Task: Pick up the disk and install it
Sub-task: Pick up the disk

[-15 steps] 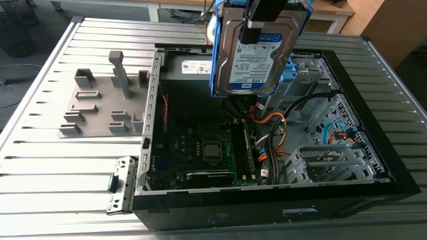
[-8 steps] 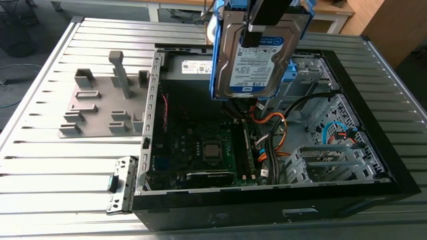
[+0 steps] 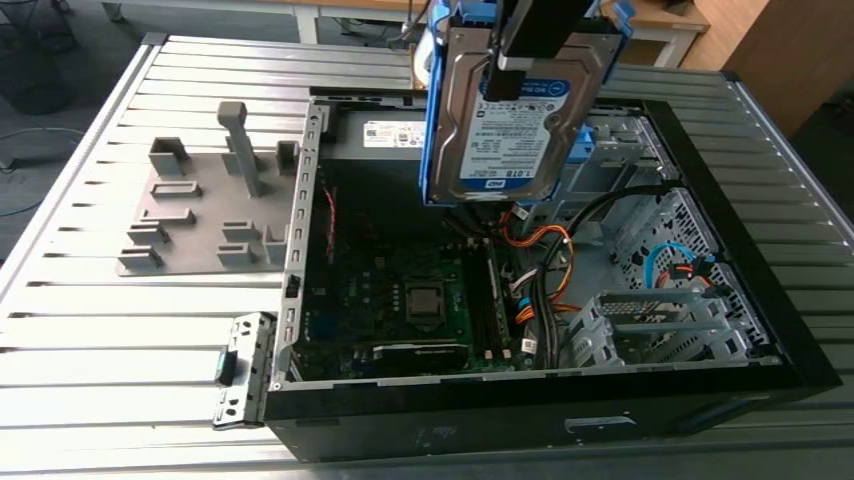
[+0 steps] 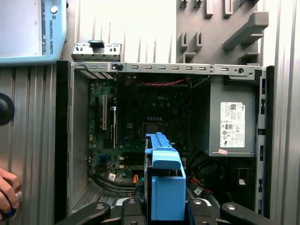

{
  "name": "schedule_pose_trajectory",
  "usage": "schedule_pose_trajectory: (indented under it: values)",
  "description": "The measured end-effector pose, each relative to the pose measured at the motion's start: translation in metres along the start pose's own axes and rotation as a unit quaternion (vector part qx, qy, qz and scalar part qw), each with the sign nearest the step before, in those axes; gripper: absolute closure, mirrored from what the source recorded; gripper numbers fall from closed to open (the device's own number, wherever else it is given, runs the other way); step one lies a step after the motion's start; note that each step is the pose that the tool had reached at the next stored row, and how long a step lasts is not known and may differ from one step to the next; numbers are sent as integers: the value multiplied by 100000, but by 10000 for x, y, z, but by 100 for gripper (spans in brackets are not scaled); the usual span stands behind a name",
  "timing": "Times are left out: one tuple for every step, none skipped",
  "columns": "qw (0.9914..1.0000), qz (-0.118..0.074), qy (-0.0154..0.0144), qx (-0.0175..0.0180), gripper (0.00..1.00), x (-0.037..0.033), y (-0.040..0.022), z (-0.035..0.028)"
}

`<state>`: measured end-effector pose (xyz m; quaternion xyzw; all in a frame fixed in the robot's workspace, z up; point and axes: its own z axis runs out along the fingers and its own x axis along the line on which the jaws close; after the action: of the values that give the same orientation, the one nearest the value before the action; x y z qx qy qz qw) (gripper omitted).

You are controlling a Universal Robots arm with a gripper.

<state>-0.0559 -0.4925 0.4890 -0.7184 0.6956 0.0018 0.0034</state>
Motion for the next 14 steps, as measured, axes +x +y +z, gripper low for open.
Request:
schedule_pose_trajectory:
  values:
    - [100000, -1, 0, -1, 64, 8, 0, 1]
    - [100000, -1, 2, -2, 64, 17, 0, 2]
    - [100000, -2, -1, -1, 64, 26, 1, 4]
    - [100000, 0, -2, 1, 64, 36, 1, 7]
    - [100000, -1, 0, -1, 64, 45, 1, 9]
    - [100000, 2, 2, -1, 64, 53, 2, 11]
    - [100000, 1, 1, -1, 64, 61, 2, 13]
    - [100000, -1, 0, 0, 64, 69, 2, 16]
    - [100000, 0, 0, 1, 64, 79, 3, 19]
    - [100000, -2, -1, 1, 64, 90, 3, 23]
    - [100000, 0, -2, 0, 64, 102, 3, 27]
    - [100000, 0, -3, 1, 64, 114, 4, 31]
    - [100000, 1, -1, 1, 64, 126, 4, 35]
    - [100000, 1, -3, 1, 64, 139, 5, 39]
